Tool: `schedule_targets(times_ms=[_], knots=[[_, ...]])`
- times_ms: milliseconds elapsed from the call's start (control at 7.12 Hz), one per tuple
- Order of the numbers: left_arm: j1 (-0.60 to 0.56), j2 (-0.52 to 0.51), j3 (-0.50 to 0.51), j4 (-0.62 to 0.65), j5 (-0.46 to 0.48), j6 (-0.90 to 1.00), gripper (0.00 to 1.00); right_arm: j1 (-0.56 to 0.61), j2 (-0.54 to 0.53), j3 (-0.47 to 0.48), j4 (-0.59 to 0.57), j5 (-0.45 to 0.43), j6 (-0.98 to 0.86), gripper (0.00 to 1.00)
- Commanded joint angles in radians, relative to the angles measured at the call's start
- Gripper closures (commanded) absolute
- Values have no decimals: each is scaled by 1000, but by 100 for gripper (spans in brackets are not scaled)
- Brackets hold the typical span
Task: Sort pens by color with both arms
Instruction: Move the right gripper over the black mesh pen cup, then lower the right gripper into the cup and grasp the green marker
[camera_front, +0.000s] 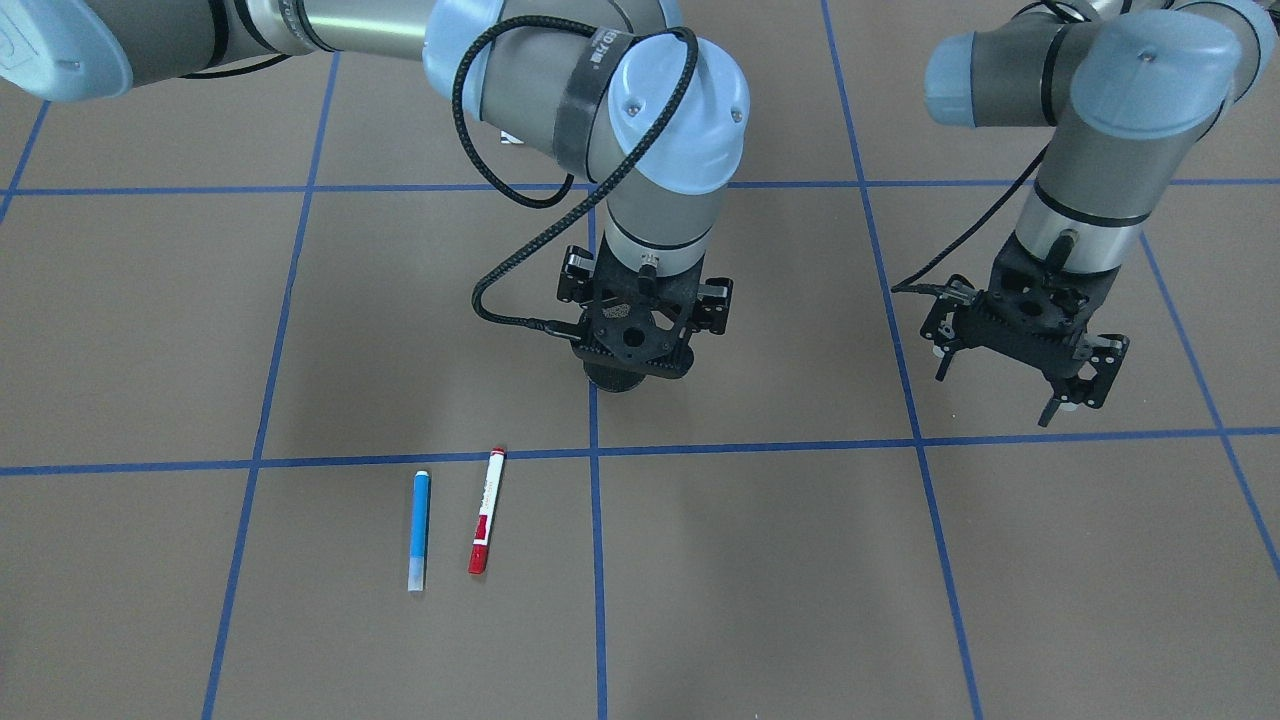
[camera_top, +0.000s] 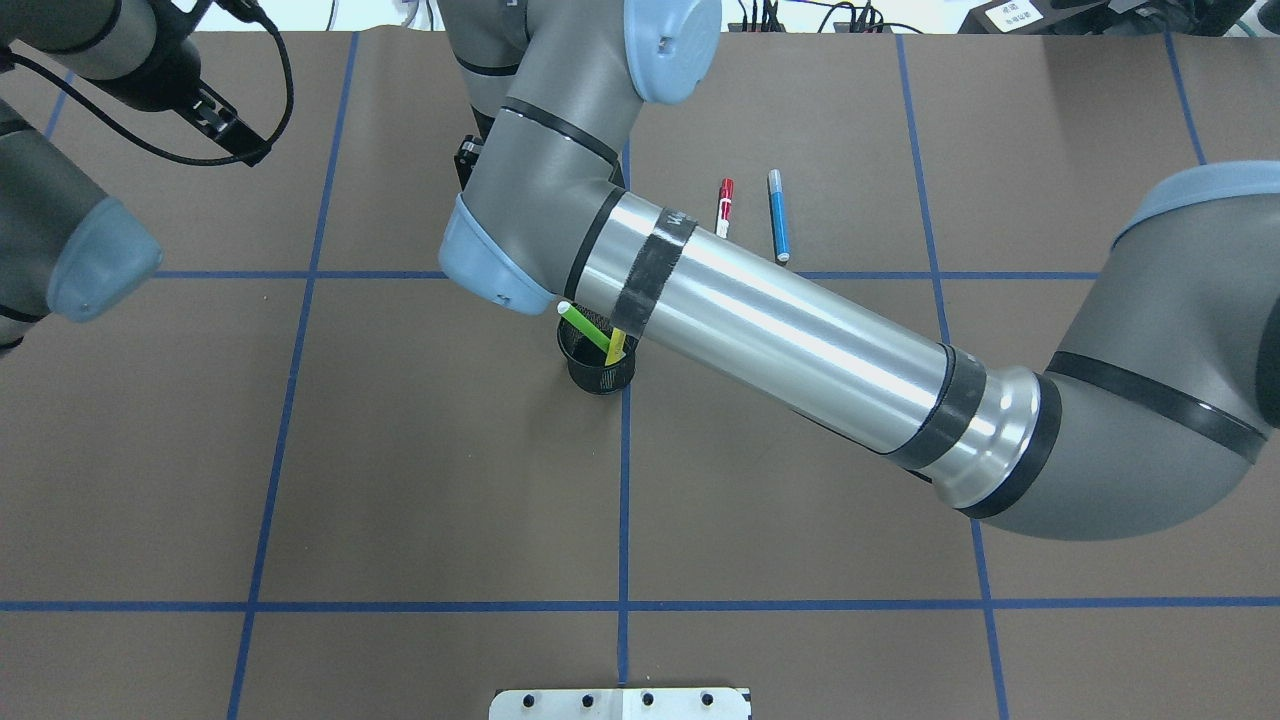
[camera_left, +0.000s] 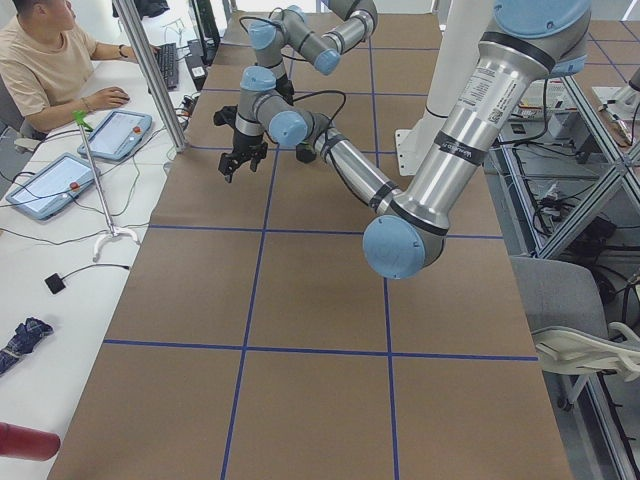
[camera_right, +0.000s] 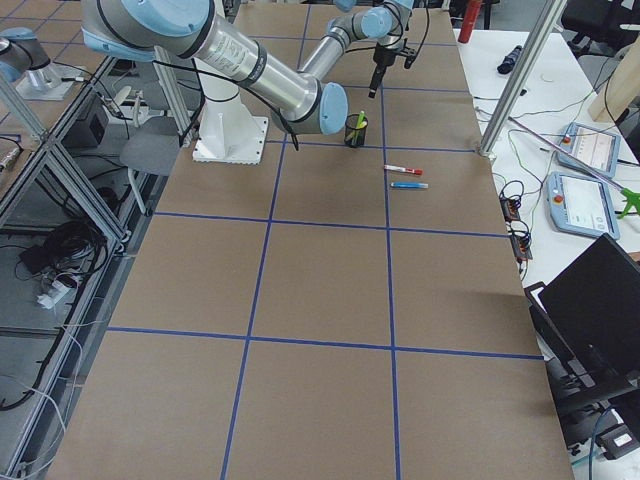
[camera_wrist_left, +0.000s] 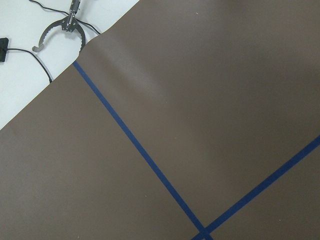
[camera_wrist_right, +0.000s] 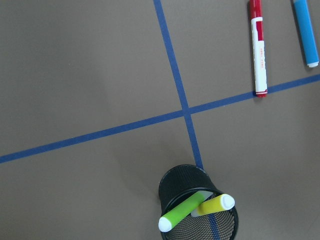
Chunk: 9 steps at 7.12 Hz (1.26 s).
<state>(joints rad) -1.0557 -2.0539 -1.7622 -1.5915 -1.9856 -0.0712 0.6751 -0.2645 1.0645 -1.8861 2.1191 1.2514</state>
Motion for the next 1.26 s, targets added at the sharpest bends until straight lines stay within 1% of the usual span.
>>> schedule_targets(times_ms=[0,140,281,421,562,702,983,1124], knots=[[-59,8,29,-1,-56,86,0,-26,28,-73,8,-7,25,11],[-59,9,29,-2,-58,87,0,-37,34,-83,22,-13,54,23],[-59,9,29,-2,-58,87,0,-45,40,-127,100,-28,113,33],[-59,9,29,-2,-58,87,0,-49,60,-180,122,-39,123,43],[-58,15,29,-8,-58,87,0,-54,59,-184,122,-62,120,50],[-58,26,29,-30,-58,85,0,-64,56,-190,122,-103,109,50],[-56,34,29,-36,-58,82,0,-75,56,-202,117,-110,99,47],[-55,34,29,-36,-58,80,0,-77,56,-202,113,-111,92,43]])
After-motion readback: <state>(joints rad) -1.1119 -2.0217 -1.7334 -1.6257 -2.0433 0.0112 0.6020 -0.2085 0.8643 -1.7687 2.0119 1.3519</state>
